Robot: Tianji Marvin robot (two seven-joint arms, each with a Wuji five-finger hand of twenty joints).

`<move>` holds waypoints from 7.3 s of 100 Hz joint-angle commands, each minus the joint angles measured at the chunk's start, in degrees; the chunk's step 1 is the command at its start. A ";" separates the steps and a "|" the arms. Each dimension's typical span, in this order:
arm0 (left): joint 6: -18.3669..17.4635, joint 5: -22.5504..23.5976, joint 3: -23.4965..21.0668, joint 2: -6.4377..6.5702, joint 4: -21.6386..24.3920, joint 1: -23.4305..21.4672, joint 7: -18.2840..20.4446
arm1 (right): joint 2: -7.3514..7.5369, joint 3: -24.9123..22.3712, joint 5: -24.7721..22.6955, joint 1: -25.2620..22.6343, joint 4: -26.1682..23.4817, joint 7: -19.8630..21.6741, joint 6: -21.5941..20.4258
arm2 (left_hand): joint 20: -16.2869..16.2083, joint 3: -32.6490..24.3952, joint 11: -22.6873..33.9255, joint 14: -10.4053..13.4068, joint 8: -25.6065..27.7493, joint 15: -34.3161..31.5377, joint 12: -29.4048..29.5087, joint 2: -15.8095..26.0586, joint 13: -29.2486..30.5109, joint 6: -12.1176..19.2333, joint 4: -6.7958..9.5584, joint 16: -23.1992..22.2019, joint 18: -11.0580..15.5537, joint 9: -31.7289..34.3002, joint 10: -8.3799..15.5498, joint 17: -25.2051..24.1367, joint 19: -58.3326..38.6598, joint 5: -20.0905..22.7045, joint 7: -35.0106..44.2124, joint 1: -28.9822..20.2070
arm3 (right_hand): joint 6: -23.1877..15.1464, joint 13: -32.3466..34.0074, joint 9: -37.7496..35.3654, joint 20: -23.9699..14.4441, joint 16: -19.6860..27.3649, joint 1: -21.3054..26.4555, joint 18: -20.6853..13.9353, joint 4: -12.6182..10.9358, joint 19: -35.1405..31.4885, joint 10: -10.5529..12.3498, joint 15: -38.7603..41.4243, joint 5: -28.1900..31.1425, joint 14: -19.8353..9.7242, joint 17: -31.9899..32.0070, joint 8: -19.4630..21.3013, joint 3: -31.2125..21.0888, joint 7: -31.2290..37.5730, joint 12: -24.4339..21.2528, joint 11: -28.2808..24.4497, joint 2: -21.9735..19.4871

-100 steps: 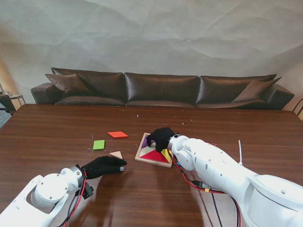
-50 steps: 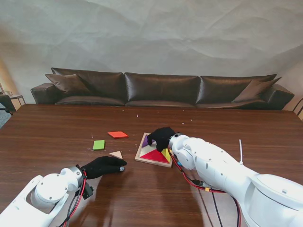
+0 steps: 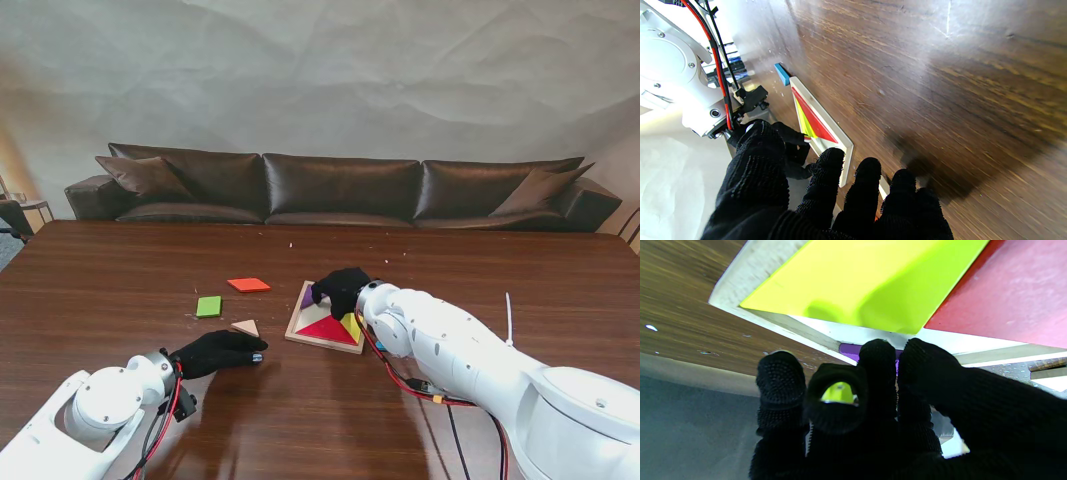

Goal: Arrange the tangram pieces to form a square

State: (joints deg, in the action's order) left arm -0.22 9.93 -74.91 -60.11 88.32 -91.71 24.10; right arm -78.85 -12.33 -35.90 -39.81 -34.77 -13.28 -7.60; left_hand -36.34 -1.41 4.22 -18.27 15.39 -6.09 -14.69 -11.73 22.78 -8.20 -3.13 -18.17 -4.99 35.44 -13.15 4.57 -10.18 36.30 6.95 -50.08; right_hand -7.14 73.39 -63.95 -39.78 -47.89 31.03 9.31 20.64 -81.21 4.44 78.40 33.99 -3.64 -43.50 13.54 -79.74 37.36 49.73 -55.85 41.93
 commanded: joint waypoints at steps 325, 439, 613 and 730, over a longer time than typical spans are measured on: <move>-6.58 -1.57 0.77 -0.37 -2.20 -1.64 -0.69 | 14.02 -33.46 -13.29 -35.38 -40.71 4.81 35.50 | -0.87 1.54 0.03 -4.95 0.04 -1.03 -0.09 3.74 1.85 0.05 1.90 -1.03 -14.88 0.84 -0.05 2.56 -2.49 0.72 0.15 -1.54 | -5.77 -4.26 12.96 -0.64 9.71 -9.18 4.78 -8.50 2.33 -7.89 -28.57 6.74 6.27 2.96 7.72 1.77 5.22 -22.39 14.15 20.09; -6.17 -1.43 0.66 -0.36 -2.08 -1.85 -0.66 | 13.07 -33.71 -10.15 -33.89 -39.28 3.71 35.29 | -0.85 1.61 0.02 -5.13 0.06 -1.11 -0.09 3.92 1.95 -0.01 1.87 -1.05 -14.93 0.84 -0.04 2.71 -2.53 0.75 0.15 -1.63 | -5.14 -4.25 13.02 -0.92 9.55 -10.25 4.89 -9.69 2.19 -8.25 -27.99 3.15 6.49 3.56 3.51 2.85 4.47 -22.83 15.03 10.42; -6.18 -1.30 -0.34 -0.35 -1.67 -2.73 -0.76 | 13.46 -31.40 -8.99 -33.04 -36.10 6.05 34.92 | -0.81 1.64 -0.01 -5.26 0.08 -1.08 -0.07 4.03 1.90 -0.05 1.86 -1.03 -14.94 0.77 -0.13 2.63 -2.50 0.83 0.17 -1.49 | 1.17 -0.78 8.68 -0.66 8.80 -1.90 4.56 0.11 0.56 -7.79 -23.97 18.53 4.96 1.07 4.93 0.69 15.07 -21.98 13.81 24.78; -6.07 -1.40 -0.59 -0.40 -1.89 -2.70 -0.86 | 13.13 -31.70 -11.33 -30.70 -35.46 1.46 28.66 | -0.85 1.73 -0.07 -5.19 0.03 -1.02 -0.02 4.94 1.80 0.10 1.80 -1.02 -14.92 0.58 -0.05 2.63 -2.52 0.67 0.09 -1.50 | -0.49 2.35 -12.19 2.28 6.63 2.34 1.50 2.86 2.55 -6.91 -15.46 30.68 -0.17 -10.71 -1.27 -1.10 28.40 -17.89 18.17 25.32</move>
State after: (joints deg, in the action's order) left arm -6.85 8.44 -75.60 -60.38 87.35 -93.83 22.09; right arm -65.87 -44.12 -46.78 -70.62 -69.16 -12.99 21.91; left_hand -37.36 -0.93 4.23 -21.34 15.39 -6.80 -14.69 -9.37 23.75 -8.63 -3.13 -18.72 -8.20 35.46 -13.41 5.34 -11.06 36.56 7.04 -50.14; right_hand -6.59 75.14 -71.90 -37.89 -40.84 30.39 10.75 24.40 -78.21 -0.75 61.52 61.06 -1.80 -43.52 10.23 -77.65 61.75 30.65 -36.61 67.57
